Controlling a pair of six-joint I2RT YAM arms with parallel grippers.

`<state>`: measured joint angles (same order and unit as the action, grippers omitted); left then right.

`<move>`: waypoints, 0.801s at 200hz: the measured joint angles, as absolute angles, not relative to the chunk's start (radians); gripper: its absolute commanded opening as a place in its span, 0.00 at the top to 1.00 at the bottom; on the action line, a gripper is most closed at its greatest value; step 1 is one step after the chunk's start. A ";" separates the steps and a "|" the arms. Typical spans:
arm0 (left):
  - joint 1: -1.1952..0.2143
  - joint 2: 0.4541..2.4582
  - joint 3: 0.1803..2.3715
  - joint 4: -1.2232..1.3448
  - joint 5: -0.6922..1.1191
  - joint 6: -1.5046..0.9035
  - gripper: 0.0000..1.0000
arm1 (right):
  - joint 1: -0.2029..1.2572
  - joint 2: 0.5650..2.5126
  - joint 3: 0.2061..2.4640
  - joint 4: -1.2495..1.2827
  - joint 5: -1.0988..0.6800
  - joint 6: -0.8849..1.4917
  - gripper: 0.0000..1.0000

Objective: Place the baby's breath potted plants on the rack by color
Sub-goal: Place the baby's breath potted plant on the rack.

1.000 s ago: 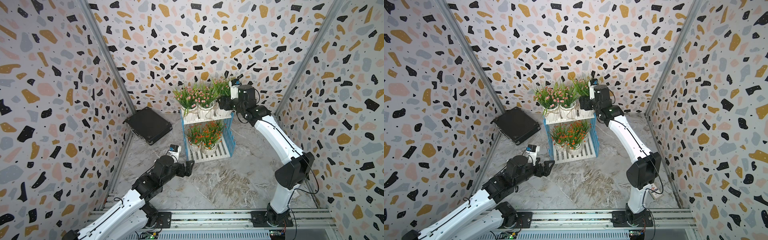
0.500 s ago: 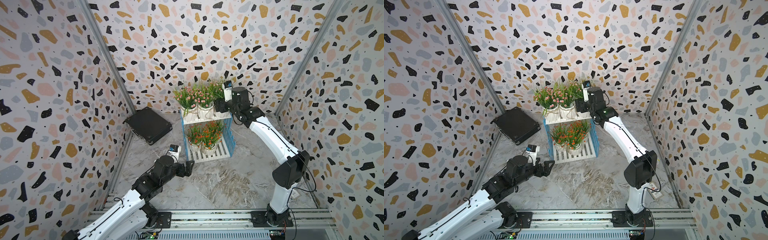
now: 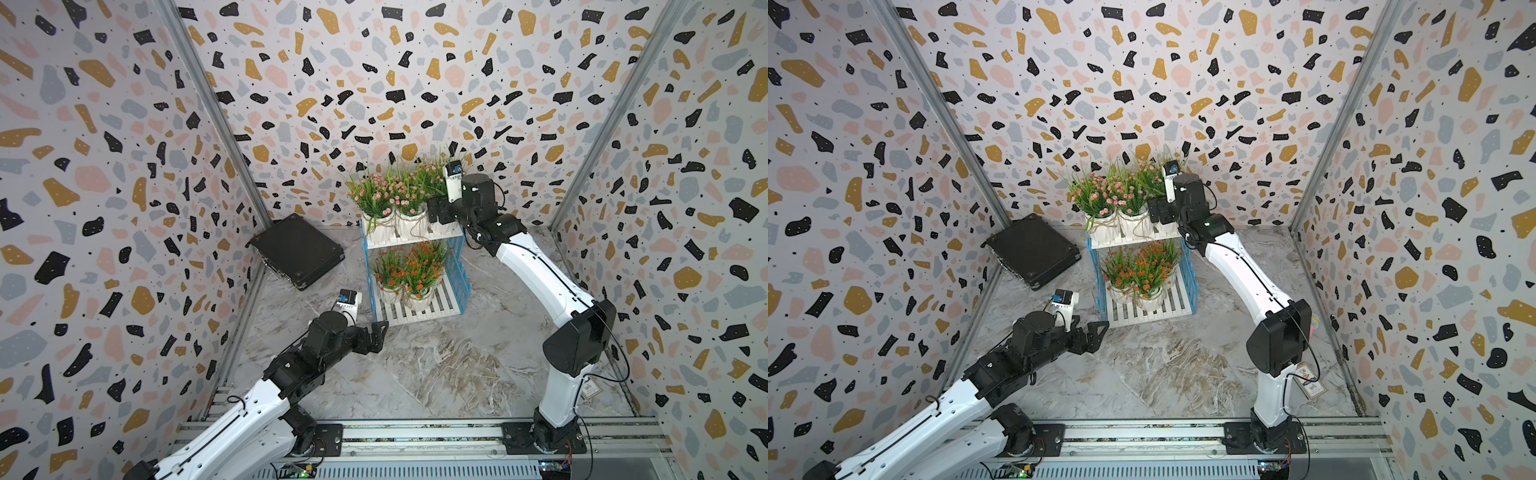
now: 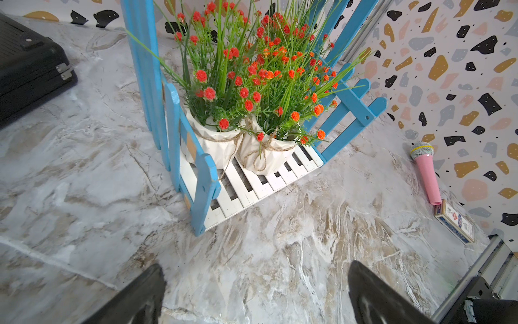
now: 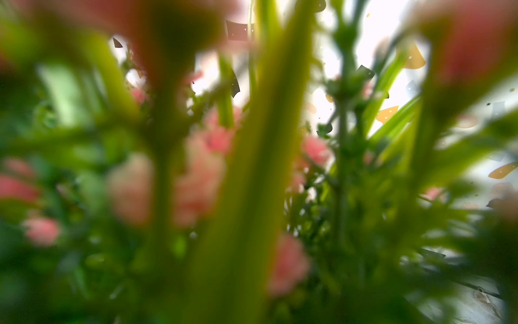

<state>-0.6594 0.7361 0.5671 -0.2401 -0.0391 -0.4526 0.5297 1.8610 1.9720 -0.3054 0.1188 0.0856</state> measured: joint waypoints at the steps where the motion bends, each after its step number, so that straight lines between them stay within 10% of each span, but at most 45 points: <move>1: -0.659 0.736 0.567 -0.240 -0.039 -0.452 0.00 | 0.530 1.861 1.972 -0.305 0.119 0.086 0.00; 160: -0.660 0.743 0.567 -0.239 -0.039 -0.453 0.00 | 0.541 1.826 1.972 -0.290 0.093 0.084 0.00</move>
<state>-0.6598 0.7433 0.5671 -0.2394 -0.0391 -0.4526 0.5411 1.8263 1.9720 -0.2901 0.0925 0.0837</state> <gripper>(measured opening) 0.997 0.996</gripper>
